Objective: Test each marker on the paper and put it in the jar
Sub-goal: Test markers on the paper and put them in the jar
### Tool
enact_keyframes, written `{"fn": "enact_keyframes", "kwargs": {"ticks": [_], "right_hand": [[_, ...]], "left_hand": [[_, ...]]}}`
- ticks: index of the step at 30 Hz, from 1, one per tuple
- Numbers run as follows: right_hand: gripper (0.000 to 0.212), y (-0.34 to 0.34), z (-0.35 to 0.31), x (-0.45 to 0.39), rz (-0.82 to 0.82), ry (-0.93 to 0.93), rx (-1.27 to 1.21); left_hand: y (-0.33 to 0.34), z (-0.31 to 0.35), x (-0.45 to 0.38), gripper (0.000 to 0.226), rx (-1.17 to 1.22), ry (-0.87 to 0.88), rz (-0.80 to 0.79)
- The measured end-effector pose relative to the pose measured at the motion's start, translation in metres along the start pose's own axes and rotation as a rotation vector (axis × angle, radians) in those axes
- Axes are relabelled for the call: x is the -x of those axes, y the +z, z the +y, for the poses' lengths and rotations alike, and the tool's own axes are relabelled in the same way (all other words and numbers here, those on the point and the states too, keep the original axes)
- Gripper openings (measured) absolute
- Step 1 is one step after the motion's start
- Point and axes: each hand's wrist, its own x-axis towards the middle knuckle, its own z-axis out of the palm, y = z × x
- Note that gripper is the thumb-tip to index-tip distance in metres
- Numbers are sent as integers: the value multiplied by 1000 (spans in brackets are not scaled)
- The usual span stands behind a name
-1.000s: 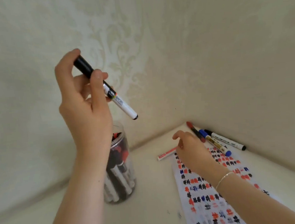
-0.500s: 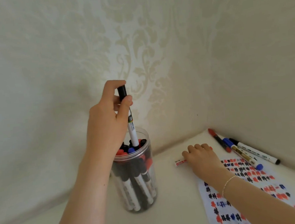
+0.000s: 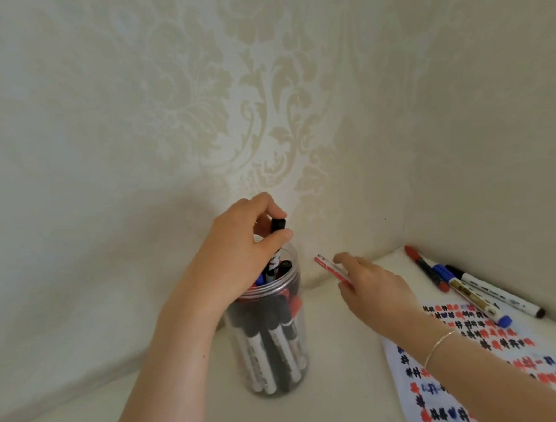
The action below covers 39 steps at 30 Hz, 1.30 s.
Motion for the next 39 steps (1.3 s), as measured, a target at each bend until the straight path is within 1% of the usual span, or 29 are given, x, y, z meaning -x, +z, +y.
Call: {"fn": "enact_keyframes", "kwargs": {"ticks": [3, 5, 7, 9, 11, 13, 15, 18, 20, 23, 26, 28, 30, 31, 32, 33, 35, 37, 38, 39], "right_hand": [[21, -7, -11, -2, -18, 94, -256], [15, -15, -20, -3, 42, 133, -463], [14, -26, -28, -6, 73, 172, -599], [18, -36, -34, -9, 43, 213, -692], [21, -42, -38, -10, 12, 245, -783], [29, -46, -43, -8, 1, 274, -926], [40, -49, -48, -5, -18, 278, -1050], [41, -55, -59, 0, -52, 282, -1165], [37, -59, -66, -3, -40, 301, -1158], [26, -59, -77, -14, -12, 243, -983], [35, -57, -88, -22, -100, 232, -885], [32, -54, -90, -27, -150, 242, -886], [23, -52, -92, -28, -141, 223, -855], [23, -52, -93, -26, -129, 216, -813], [31, -51, -94, -24, -110, 209, -769], [36, -48, -93, -22, -86, 207, -750], [36, -45, -91, -18, -62, 233, -825], [36, -43, -90, -15, -58, 269, -918], [39, -43, -91, -15, -58, 283, -940], [41, -44, -92, -15, -59, 293, -947]], "left_hand": [[-5, 0, -3, 13, -93, -63, -25], [-7, 1, -4, 12, -123, -101, -32], [-8, 2, -5, 10, -164, -128, -21], [-8, 5, -5, 16, -185, -164, -18], [-7, 8, -5, 20, -170, -194, -54], [-5, 11, -5, 19, -146, -213, -103], [-4, 11, -7, 16, -173, -229, -108], [-7, 9, -11, 13, -246, -249, -105], [-7, 8, -13, 15, -266, -266, -143], [-6, 8, -14, 19, -290, -290, -218], [-2, 11, -15, 18, -344, -295, -242], [2, 12, -14, 15, -370, -300, -241], [5, 12, -12, 10, -387, -298, -242], [5, 13, -10, 8, -396, -295, -248], [4, 13, -8, 12, -398, -292, -260], [1, 15, -7, 20, -399, -289, -288], [-7, 22, -5, 41, -445, -277, -380], [-12, 28, -7, 56, -561, -262, -454], [-12, 30, -9, 57, -622, -258, -465], [-10, 33, -11, 54, -684, -248, -456]]}}
